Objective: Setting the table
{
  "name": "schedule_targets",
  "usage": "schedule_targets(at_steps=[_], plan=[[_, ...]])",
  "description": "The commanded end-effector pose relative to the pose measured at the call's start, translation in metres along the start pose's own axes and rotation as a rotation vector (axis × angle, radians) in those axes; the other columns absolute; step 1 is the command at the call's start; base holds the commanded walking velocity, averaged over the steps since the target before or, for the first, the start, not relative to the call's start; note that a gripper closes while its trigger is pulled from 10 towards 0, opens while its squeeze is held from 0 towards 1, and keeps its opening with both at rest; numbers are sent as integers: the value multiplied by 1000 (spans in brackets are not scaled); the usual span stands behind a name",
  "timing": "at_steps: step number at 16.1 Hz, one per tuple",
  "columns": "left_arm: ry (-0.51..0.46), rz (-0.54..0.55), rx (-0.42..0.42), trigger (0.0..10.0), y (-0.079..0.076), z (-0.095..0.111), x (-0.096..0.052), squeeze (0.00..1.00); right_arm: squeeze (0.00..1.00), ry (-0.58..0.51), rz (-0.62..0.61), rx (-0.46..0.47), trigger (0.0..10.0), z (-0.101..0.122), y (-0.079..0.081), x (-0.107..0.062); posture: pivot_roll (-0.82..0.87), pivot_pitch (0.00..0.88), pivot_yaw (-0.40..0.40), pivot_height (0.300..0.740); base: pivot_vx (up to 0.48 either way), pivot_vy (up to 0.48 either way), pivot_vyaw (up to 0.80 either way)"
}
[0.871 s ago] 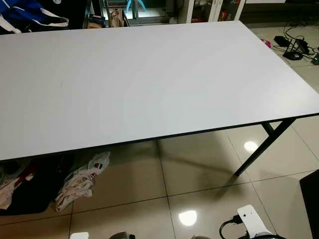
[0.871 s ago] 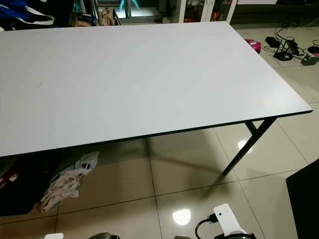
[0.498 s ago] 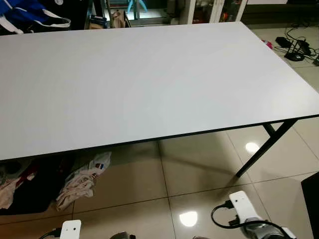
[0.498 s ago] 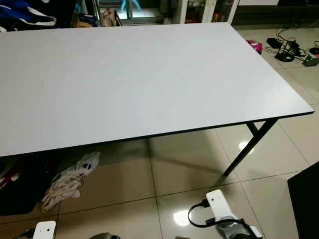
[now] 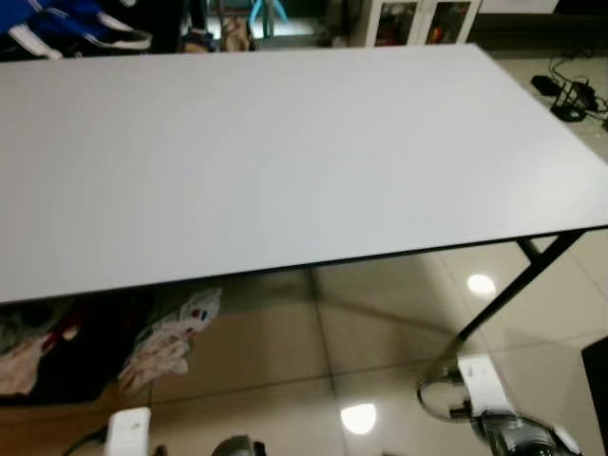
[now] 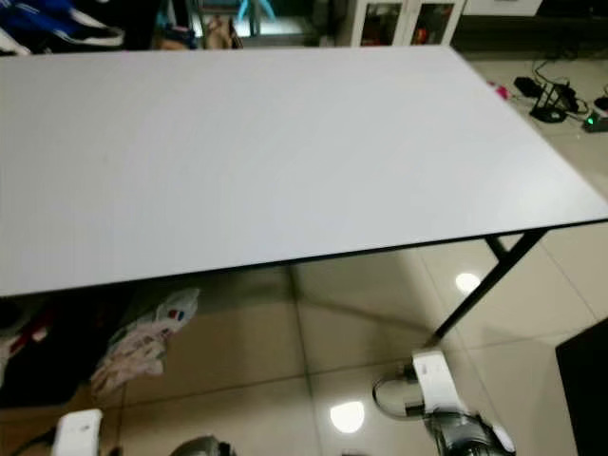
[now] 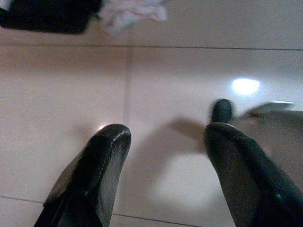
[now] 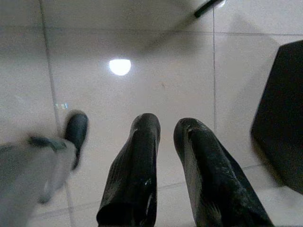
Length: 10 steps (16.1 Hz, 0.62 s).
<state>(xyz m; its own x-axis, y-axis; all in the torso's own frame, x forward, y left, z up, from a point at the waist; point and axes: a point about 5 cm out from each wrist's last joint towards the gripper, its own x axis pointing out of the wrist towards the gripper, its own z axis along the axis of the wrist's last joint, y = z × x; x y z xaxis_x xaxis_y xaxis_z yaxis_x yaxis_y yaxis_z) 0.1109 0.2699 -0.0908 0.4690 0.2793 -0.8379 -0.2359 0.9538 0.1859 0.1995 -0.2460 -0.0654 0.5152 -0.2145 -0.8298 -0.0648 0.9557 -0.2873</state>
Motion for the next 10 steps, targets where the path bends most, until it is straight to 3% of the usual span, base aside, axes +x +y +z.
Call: schedule_targets(at_steps=[1, 2, 4, 5, 6, 8, 9, 10], plan=[[-86, -9, -10, 10000, 1, 17, 2, 0, 0, -18, -44, 34, 10000, 1, -18, -1, -92, 85, -2, 740, 0, 469, 0], [-101, -13, -7, 10000, 1, 20, 2, 0, 0, -26, -46, 33, 10000, 3, -20, -1, -94, 87, 0, 740, 0, 469, 0], [-277, -61, 209, 10000, -1, 56, 2, 0, 0, -114, -35, 7, 10000, 30, -30, -2, -106, 92, -4, 740, 0, 469, 0], [-361, -105, 373, 10000, -5, 71, -1, 0, 0, -140, 3, -16, 10000, 41, -28, -2, -108, 95, -8, 740, 0, 469, 0], [-375, -120, 416, 10000, -7, 73, -1, 0, 0, -144, 12, -27, 10000, 43, -27, -2, -107, 96, -8, 740, 0, 469, 0], [-406, -331, 846, 10000, -24, 75, -9, 0, 0, -105, 92, -158, 10000, 46, -20, -2, -106, 101, -7, 740, 0, 469, 0], [-424, -409, 886, 10000, -31, 77, -14, 0, 0, -77, 158, -253, 10000, 41, -15, -2, -108, 103, -4, 740, 0, 469, 0], [-478, -511, 820, 10000, -42, 84, -23, 0, 0, -60, 251, -351, 10000, 40, -10, -3, -110, 104, 0, 740, 0, 465, 0]])
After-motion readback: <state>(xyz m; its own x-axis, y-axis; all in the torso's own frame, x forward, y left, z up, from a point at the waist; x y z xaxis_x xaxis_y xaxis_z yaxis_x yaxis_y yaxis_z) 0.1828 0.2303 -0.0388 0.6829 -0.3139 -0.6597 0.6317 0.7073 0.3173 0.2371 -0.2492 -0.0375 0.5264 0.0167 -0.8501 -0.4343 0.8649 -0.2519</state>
